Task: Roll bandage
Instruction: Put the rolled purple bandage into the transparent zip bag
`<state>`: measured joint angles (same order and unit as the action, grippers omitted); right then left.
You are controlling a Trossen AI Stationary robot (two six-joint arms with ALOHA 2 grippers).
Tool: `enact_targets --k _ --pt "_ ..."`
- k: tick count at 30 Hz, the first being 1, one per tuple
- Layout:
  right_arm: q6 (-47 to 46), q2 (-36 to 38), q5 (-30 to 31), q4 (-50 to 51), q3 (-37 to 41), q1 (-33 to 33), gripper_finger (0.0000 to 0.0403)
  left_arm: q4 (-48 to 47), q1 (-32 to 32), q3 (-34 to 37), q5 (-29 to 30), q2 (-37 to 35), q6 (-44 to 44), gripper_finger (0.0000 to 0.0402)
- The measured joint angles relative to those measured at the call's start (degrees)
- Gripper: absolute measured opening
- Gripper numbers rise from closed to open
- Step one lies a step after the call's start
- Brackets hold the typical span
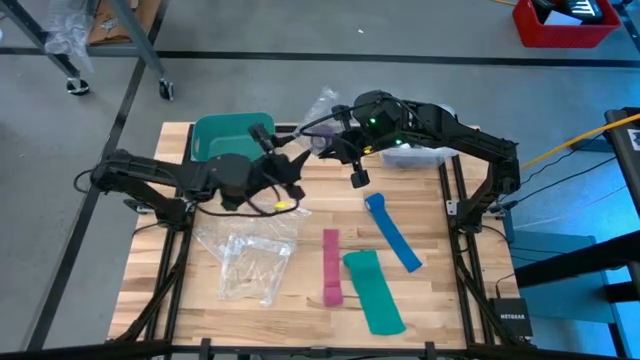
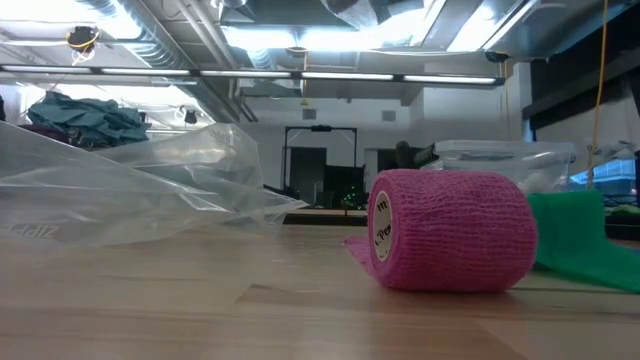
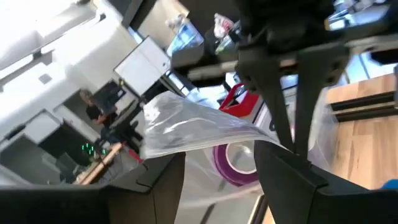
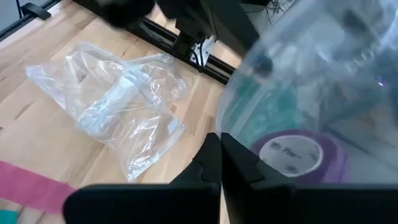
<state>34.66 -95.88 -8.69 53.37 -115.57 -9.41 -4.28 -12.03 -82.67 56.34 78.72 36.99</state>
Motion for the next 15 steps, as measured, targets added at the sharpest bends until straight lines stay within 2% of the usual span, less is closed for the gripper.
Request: enact_targets --k 3,8,15 --pt "0.04 0.0 -0.6 -0.31 -0.02 0.02 0.0001 -0.39 -1.47 0.0 0.21 -1.53 2.49 0.0186" --pt "-0.05 0.02 -1.4 -0.18 0.0 -0.01 0.0001 -3.04 -2.69 -0.04 0.32 -2.39 1.67 0.0186" --pt "-1.45 0.02 -1.4 -0.47 0.04 0.0 0.0001 -14.47 -5.41 -0.04 0.44 -2.39 -9.18 0.0186"
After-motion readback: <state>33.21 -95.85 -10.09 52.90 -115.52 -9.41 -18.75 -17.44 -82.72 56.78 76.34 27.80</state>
